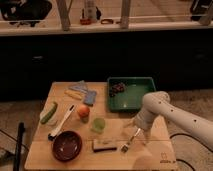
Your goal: Place fork in table surface
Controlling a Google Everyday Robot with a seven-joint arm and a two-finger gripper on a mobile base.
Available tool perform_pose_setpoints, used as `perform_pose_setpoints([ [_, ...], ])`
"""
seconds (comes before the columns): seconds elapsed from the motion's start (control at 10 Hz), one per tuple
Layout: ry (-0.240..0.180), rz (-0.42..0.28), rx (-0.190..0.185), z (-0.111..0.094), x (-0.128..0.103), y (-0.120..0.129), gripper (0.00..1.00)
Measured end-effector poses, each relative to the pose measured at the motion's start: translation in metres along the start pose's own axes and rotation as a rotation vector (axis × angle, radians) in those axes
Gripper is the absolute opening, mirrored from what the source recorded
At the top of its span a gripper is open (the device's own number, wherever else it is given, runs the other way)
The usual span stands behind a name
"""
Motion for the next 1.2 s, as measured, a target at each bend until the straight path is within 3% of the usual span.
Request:
perform_pose_setpoints([
  [1.2,0.009,-0.02,0.019,-0.0039,0.0012,0.0015,0.8],
])
